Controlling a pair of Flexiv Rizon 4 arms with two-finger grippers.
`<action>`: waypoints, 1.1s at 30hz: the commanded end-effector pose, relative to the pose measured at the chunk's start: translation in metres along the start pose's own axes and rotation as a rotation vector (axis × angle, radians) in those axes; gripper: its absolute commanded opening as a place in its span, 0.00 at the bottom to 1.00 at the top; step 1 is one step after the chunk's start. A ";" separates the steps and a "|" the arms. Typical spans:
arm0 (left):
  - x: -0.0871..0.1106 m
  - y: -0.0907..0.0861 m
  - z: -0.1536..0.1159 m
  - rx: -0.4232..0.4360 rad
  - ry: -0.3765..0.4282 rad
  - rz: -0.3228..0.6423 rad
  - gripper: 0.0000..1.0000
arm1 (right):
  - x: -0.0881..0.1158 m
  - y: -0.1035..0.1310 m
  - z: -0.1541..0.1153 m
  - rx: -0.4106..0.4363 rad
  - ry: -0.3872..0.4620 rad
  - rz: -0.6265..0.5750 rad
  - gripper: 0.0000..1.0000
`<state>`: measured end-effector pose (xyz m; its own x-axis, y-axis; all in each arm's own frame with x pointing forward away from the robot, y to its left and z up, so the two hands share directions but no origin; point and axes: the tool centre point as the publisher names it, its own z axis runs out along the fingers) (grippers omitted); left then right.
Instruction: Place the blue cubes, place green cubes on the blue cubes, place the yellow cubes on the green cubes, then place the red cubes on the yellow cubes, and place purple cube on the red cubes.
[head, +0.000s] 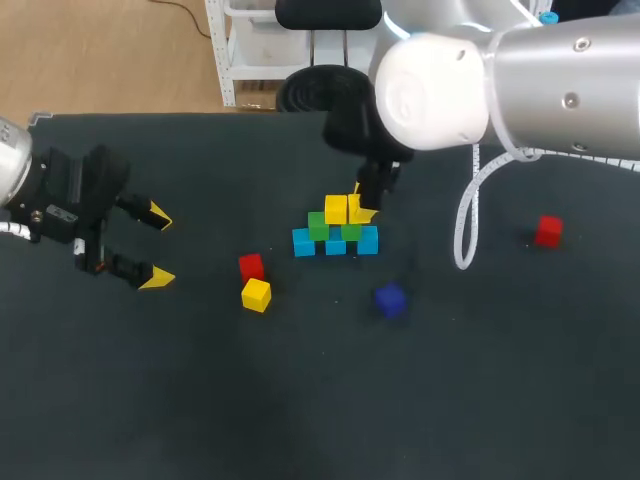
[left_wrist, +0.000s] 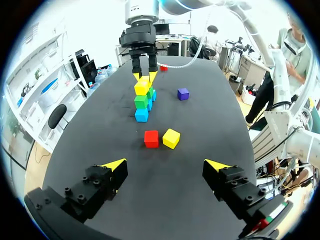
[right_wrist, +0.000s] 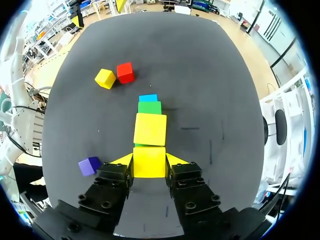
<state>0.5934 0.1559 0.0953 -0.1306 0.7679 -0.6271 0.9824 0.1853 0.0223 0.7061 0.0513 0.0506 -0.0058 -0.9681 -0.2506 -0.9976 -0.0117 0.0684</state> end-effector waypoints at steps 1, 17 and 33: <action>0.001 0.001 0.001 0.001 -0.003 0.002 1.00 | -0.001 -0.002 0.000 -0.003 0.001 -0.001 0.00; 0.001 0.001 0.001 0.001 -0.003 0.002 1.00 | -0.003 -0.002 0.002 -0.006 -0.001 -0.003 0.00; 0.001 0.001 0.001 0.001 -0.003 0.002 1.00 | -0.003 -0.002 0.004 -0.013 -0.004 -0.003 0.45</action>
<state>0.5934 0.1559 0.0953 -0.1306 0.7679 -0.6271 0.9824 0.1853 0.0223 0.7062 0.0550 0.0480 -0.0020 -0.9669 -0.2552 -0.9969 -0.0181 0.0767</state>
